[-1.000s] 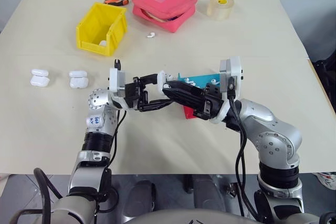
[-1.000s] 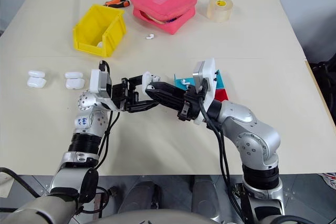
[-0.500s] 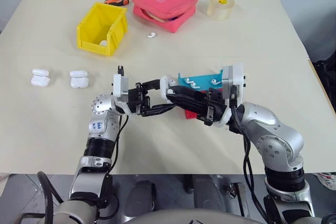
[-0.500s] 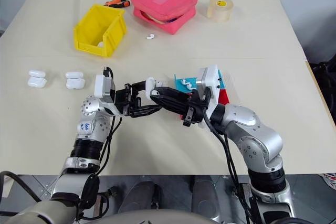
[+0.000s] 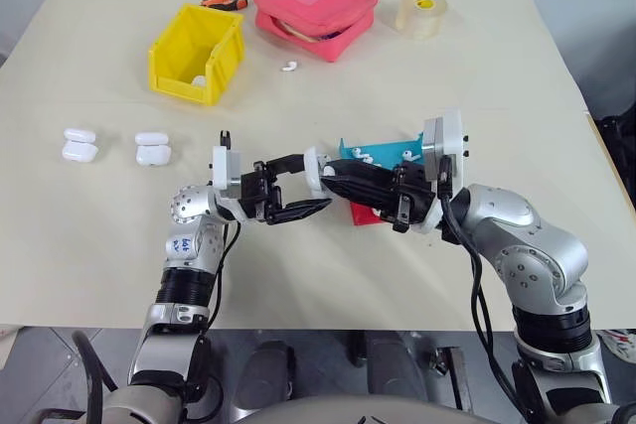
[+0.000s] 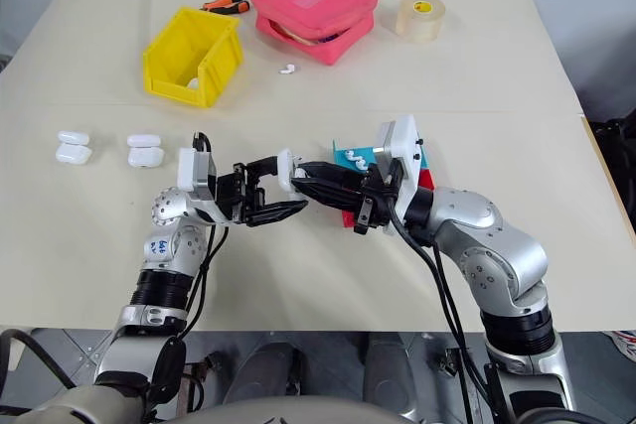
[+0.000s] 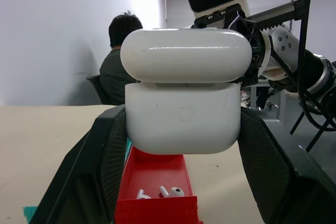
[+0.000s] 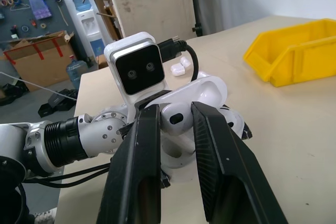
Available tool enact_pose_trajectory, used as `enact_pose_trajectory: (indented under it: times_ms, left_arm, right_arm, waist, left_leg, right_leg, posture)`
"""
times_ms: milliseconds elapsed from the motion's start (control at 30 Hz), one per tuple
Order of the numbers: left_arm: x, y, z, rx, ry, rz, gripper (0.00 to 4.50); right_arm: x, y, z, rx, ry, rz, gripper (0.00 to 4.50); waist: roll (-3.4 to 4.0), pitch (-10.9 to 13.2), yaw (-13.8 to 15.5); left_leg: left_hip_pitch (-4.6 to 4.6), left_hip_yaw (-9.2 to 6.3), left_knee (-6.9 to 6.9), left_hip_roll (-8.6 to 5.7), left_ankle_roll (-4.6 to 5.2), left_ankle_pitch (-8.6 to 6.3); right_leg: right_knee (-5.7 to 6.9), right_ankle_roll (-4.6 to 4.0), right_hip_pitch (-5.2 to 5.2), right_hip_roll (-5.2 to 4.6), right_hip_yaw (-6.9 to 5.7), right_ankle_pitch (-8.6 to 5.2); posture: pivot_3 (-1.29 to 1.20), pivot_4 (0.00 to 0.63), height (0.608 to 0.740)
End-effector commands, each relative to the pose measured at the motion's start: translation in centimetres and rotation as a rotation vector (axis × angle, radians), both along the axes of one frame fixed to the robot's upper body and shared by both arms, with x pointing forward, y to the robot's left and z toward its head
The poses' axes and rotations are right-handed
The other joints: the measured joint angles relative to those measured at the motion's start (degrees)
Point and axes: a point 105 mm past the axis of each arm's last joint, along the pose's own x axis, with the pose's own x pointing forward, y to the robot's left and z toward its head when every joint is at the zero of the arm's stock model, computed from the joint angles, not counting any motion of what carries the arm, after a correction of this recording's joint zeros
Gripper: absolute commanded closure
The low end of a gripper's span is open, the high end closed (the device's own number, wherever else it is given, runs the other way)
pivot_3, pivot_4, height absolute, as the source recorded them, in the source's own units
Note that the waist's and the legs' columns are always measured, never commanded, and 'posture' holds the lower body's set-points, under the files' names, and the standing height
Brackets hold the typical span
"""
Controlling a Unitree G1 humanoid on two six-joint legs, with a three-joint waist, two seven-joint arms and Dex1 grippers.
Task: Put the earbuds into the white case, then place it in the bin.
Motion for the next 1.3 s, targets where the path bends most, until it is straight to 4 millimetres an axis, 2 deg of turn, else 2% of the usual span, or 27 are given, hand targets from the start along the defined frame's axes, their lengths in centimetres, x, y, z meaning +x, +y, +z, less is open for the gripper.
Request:
enact_pose_trajectory:
  times_ms: [33,333,767,1033,1300]
  left_arm:
    - [-0.8,-0.2,2.7,-0.063,-0.148,-0.026,1.72]
    - [-0.2,-0.3,2.3,-0.073,-0.146,-0.002,1.72]
    - [0.7,-0.3,2.2,-0.090,-0.117,-0.020,1.72]
    - [0.1,-0.5,2.3,-0.080,-0.113,-0.081,1.72]
    - [-0.1,-0.4,2.5,-0.079,-0.130,-0.078,1.72]
  right_arm:
    - [1.1,-0.8,-1.9,-0.078,0.090,-0.083,4.01]
    - [-0.9,0.8,-1.0,-0.064,0.102,-0.016,4.01]
    - [-1.1,1.5,0.0,-0.055,0.088,-0.027,4.01]
    - [-0.5,1.6,-1.2,-0.088,0.098,-0.072,4.01]
    - [0.8,0.6,-2.7,-0.142,0.128,-0.114,4.01]
  waist:
    - [0.00,0.0,0.2]
    - [0.00,0.0,0.3]
    - [0.00,0.0,0.3]
    - [0.00,0.0,0.3]
    - [0.00,0.0,0.3]
  left_leg:
    - [0.00,0.00,0.00,0.00,0.00,0.00]
    - [0.00,0.00,0.00,0.00,0.01,-0.01]
    - [0.00,0.01,0.00,0.00,0.02,-0.01]
    - [-0.01,0.01,0.00,-0.01,0.03,-0.01]
    - [0.00,0.01,0.00,-0.01,0.04,-0.02]
  right_leg:
    - [0.00,0.00,0.00,0.00,0.00,0.00]
    - [-0.01,0.00,0.00,0.00,0.00,0.00]
    - [-0.01,0.00,0.01,0.01,-0.01,0.00]
    - [-0.01,0.00,0.01,0.01,-0.01,0.00]
    - [-0.01,0.00,0.01,0.01,-0.01,0.00]
  posture:
    - [0.00,0.150,0.740]
    - [0.00,0.150,0.740]
    - [0.00,0.150,0.740]
    - [0.00,0.150,0.740]
    - [0.00,0.150,0.740]
